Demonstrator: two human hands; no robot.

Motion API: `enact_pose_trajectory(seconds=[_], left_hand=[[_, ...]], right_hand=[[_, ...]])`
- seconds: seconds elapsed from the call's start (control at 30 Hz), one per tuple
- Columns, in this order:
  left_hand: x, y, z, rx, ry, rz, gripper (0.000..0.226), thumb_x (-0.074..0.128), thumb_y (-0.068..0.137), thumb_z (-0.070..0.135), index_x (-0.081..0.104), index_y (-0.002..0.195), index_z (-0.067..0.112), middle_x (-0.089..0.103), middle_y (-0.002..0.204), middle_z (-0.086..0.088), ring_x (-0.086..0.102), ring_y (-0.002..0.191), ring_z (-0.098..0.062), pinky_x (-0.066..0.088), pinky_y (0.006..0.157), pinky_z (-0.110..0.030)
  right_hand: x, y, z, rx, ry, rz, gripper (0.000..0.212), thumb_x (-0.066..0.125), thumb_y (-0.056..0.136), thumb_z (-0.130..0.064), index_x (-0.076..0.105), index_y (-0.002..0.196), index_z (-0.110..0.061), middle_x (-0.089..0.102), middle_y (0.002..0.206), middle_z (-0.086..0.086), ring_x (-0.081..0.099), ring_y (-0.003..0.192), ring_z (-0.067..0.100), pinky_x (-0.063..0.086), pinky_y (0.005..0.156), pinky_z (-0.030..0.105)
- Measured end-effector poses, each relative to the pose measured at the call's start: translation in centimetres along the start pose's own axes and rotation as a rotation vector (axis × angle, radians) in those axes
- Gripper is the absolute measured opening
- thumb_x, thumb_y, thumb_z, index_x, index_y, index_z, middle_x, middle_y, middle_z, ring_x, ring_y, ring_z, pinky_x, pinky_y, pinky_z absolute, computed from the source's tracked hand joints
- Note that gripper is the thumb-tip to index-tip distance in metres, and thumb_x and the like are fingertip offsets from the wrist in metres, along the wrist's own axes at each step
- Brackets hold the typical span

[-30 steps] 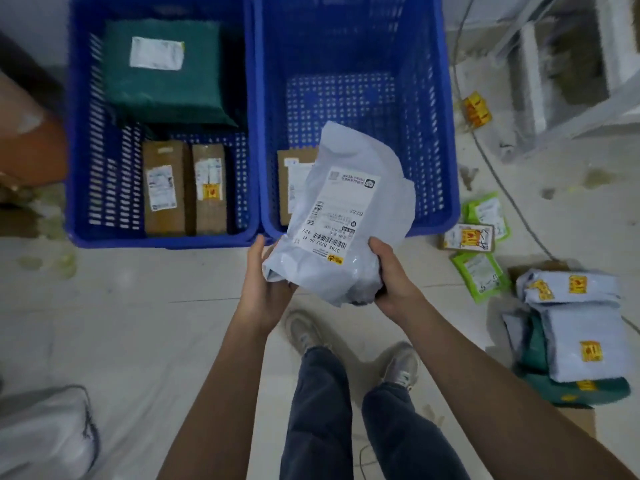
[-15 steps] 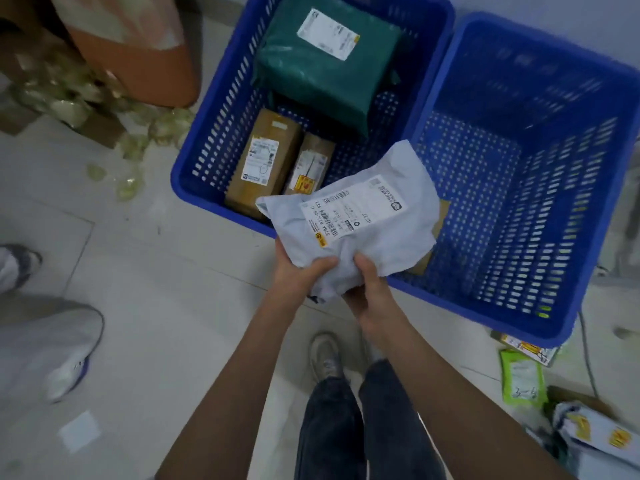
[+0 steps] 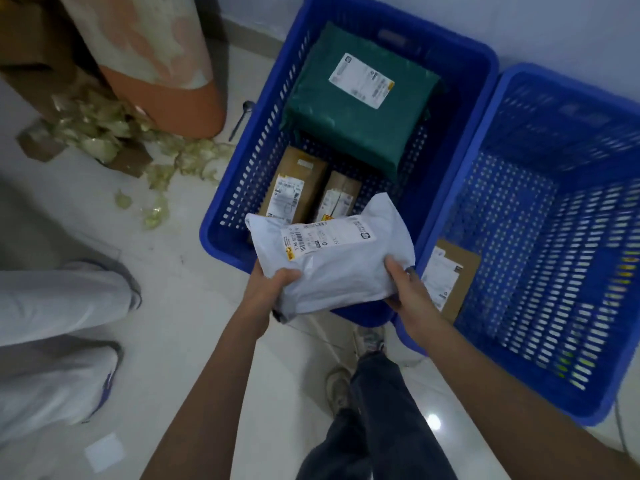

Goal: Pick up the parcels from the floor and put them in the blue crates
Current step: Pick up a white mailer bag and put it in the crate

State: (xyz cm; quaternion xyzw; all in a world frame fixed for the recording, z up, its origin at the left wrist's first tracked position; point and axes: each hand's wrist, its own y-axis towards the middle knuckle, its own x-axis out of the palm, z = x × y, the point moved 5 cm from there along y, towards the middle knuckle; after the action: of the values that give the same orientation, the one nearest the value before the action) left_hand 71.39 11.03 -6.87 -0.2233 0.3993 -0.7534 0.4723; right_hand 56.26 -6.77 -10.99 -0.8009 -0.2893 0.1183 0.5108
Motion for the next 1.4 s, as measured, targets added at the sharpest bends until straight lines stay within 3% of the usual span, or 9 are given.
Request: enact_pose_trajectory(seconds=[0.17, 0.3, 0.5, 0.67, 0.83, 0.97, 1.07, 1.2, 1.4], left_hand=[[-1.2, 3.7, 3.4, -0.059, 0.073, -0.084, 0.096, 0.07, 0.039, 0.038, 0.047, 0.131, 0.019, 0.064, 0.115, -0.003, 0.061, 0.103, -0.023, 0.052, 0.082, -0.036], [-2.5, 8.4, 4.9, -0.113, 0.257, -0.121, 0.072, 0.067, 0.061, 0.03, 0.049, 0.13, 0.016, 0.064, 0.107, -0.002, 0.06, 0.093, -0.021, 0.049, 0.068, -0.032], [-4.2, 14.9, 4.7, -0.16, 0.349, -0.154, 0.08, 0.067, 0.057, 0.027, 0.049, 0.134, 0.019, 0.061, 0.127, -0.004, 0.058, 0.111, -0.026, 0.049, 0.096, -0.041], [-5.5, 17.9, 3.8, -0.067, 0.432, -0.313, 0.056, 0.073, 0.081, 0.013, 0.05, 0.131, 0.015, 0.059, 0.126, 0.002, 0.06, 0.104, -0.007, 0.051, 0.081, -0.014], [-7.1, 19.8, 3.3, 0.044, 0.654, -0.162, 0.047, 0.064, 0.089, 0.014, 0.048, 0.133, 0.011, 0.054, 0.117, 0.005, 0.05, 0.109, -0.01, 0.037, 0.09, -0.019], [-8.1, 21.5, 1.6, 0.02, 0.941, -0.063, 0.043, 0.053, 0.093, 0.021, 0.04, 0.133, 0.01, 0.054, 0.129, -0.009, 0.056, 0.113, -0.029, 0.044, 0.084, -0.031], [-7.6, 21.8, 1.3, 0.054, 1.186, 0.015, 0.058, 0.048, 0.095, 0.027, 0.024, 0.145, 0.012, 0.039, 0.147, -0.012, 0.049, 0.125, -0.035, 0.046, 0.096, -0.047], [-6.4, 21.6, 1.6, 0.045, 1.374, 0.079, 0.069, 0.041, 0.098, 0.03, 0.001, 0.152, 0.013, 0.018, 0.157, -0.013, 0.043, 0.13, -0.036, 0.043, 0.094, -0.047], [-5.0, 20.9, 2.9, 0.03, 1.614, 0.093, 0.075, 0.042, 0.098, 0.034, -0.005, 0.151, 0.009, 0.013, 0.157, -0.016, 0.039, 0.133, -0.036, 0.043, 0.094, -0.048]], right_hand=[[1.6, 2.7, -3.1, 0.068, -0.066, -0.057, 0.043, 0.06, 0.084, -0.047, 0.056, 0.121, -0.024, 0.065, 0.113, -0.006, 0.061, 0.104, 0.015, 0.051, 0.091, 0.035], [3.6, 5.4, -2.6, 0.127, -0.132, -0.052, 0.039, 0.059, 0.086, -0.044, 0.054, 0.119, -0.024, 0.064, 0.105, -0.009, 0.059, 0.101, 0.013, 0.048, 0.095, 0.032], [7.1, 8.0, 0.1, 0.128, -0.113, 0.026, 0.054, 0.061, 0.085, -0.046, 0.053, 0.129, -0.017, 0.064, 0.12, -0.001, 0.061, 0.107, 0.016, 0.049, 0.095, 0.032], [10.7, 10.5, 2.1, 0.132, -0.064, 0.119, 0.056, 0.065, 0.085, -0.037, 0.051, 0.134, -0.013, 0.06, 0.129, 0.006, 0.061, 0.108, 0.02, 0.05, 0.089, 0.031], [14.3, 13.0, 4.1, 0.188, -0.076, 0.115, 0.053, 0.06, 0.09, -0.032, 0.042, 0.139, -0.019, 0.052, 0.136, 0.0, 0.053, 0.116, 0.02, 0.046, 0.089, 0.034], [16.3, 15.0, 5.5, 0.185, -0.149, 0.105, 0.065, 0.06, 0.089, -0.026, 0.028, 0.146, -0.02, 0.04, 0.143, -0.006, 0.044, 0.128, 0.02, 0.039, 0.095, 0.03], [16.5, 15.7, 6.6, 0.196, -0.17, 0.122, 0.069, 0.061, 0.089, -0.023, 0.026, 0.148, -0.016, 0.04, 0.147, 0.003, 0.044, 0.131, 0.024, 0.039, 0.098, 0.028], [15.4, 15.4, 7.5, 0.267, -0.285, 0.09, 0.045, 0.041, 0.099, -0.019, 0.034, 0.143, -0.01, 0.046, 0.139, 0.014, 0.051, 0.112, 0.025, 0.047, 0.075, 0.026], [15.0, 14.9, 7.3, 0.182, -0.376, 0.143, 0.055, 0.044, 0.096, -0.019, 0.025, 0.146, -0.009, 0.039, 0.145, 0.01, 0.04, 0.132, 0.03, 0.034, 0.107, 0.035]])
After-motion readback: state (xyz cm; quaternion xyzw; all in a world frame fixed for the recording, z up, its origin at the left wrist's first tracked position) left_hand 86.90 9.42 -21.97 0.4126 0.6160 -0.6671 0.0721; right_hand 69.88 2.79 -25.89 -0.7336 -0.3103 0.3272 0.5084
